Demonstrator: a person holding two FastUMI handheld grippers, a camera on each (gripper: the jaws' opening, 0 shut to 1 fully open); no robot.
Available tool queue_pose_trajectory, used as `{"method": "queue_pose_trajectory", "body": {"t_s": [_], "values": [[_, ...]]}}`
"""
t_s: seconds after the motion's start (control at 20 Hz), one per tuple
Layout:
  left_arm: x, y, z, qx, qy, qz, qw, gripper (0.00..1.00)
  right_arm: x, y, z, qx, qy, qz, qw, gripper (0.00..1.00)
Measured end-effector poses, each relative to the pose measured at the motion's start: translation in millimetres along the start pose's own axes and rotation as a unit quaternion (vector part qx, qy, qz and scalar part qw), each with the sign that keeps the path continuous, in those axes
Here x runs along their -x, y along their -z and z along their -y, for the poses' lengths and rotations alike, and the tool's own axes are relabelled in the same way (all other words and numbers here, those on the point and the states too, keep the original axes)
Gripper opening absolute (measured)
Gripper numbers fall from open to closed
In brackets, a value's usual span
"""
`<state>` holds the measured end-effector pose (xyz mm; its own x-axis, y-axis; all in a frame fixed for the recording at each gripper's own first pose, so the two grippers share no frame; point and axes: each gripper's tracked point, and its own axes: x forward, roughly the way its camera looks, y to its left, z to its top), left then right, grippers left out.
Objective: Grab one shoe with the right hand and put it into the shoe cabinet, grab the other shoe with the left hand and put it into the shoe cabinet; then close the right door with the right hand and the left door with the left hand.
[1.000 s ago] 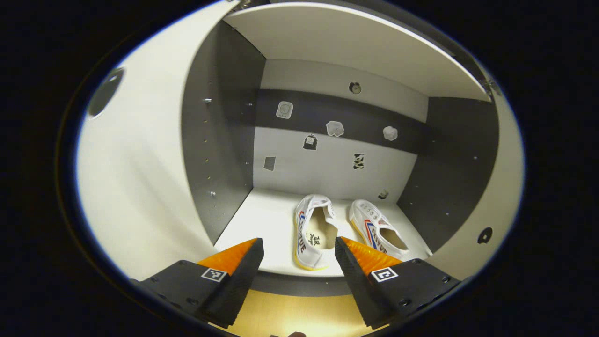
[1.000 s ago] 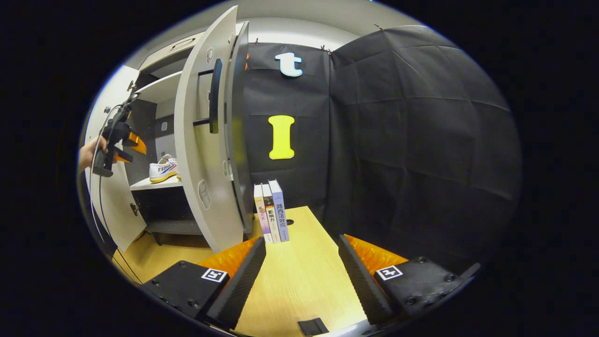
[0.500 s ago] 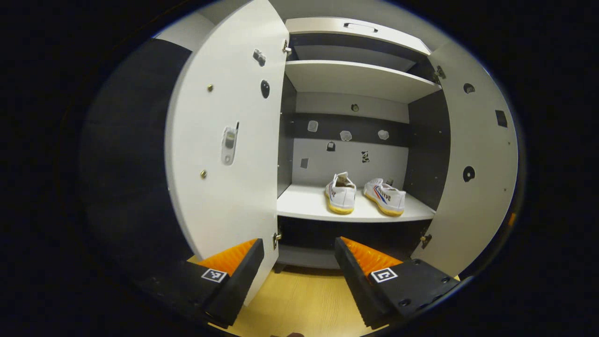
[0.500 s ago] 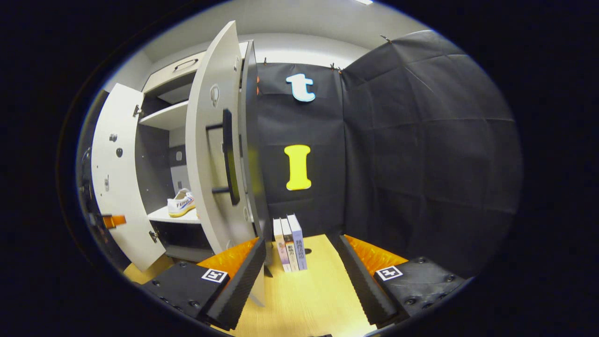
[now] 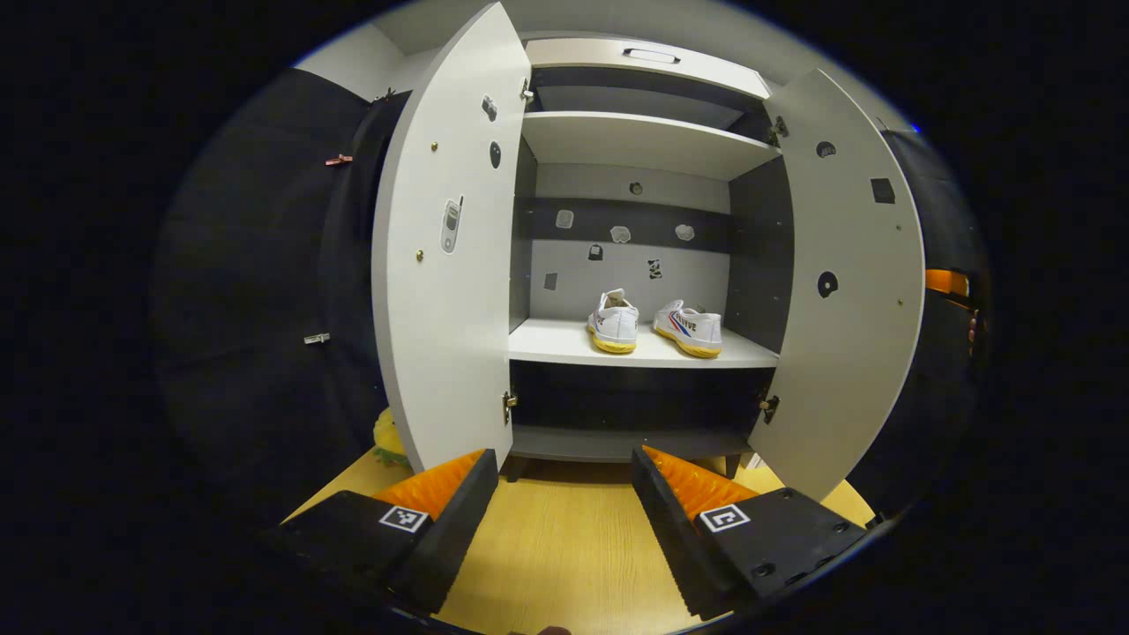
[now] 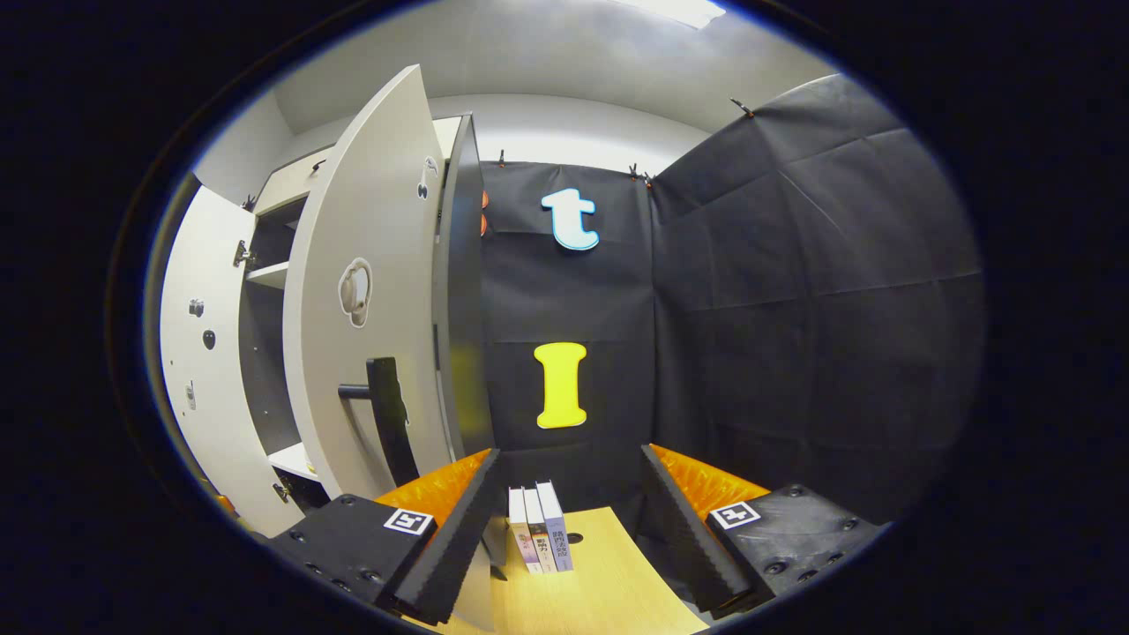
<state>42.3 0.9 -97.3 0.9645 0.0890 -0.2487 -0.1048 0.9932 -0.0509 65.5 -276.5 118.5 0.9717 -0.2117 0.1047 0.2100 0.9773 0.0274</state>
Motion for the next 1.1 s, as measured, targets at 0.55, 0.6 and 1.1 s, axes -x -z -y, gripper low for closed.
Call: {"method": "queue_pose_trajectory", "body": {"t_s": [0.55, 0.6, 1.1], "values": [[8, -5, -10, 0.003, 0.019, 0.000, 1.000, 0.95, -9, -11, -34, -0.006, -0.005, -0.010, 1.000, 0.97], [9, -5, -14, 0.006, 0.019, 0.000, 1.000, 0.95, -8, -10, -36, -0.012, -0.004, -0.012, 1.000, 0.97], [20, -4, -61, 0.023, -0.005, -0.001, 1.000, 0.95, 5, -3, -101, -0.026, -0.026, -0.024, 0.999, 1.00]]}}
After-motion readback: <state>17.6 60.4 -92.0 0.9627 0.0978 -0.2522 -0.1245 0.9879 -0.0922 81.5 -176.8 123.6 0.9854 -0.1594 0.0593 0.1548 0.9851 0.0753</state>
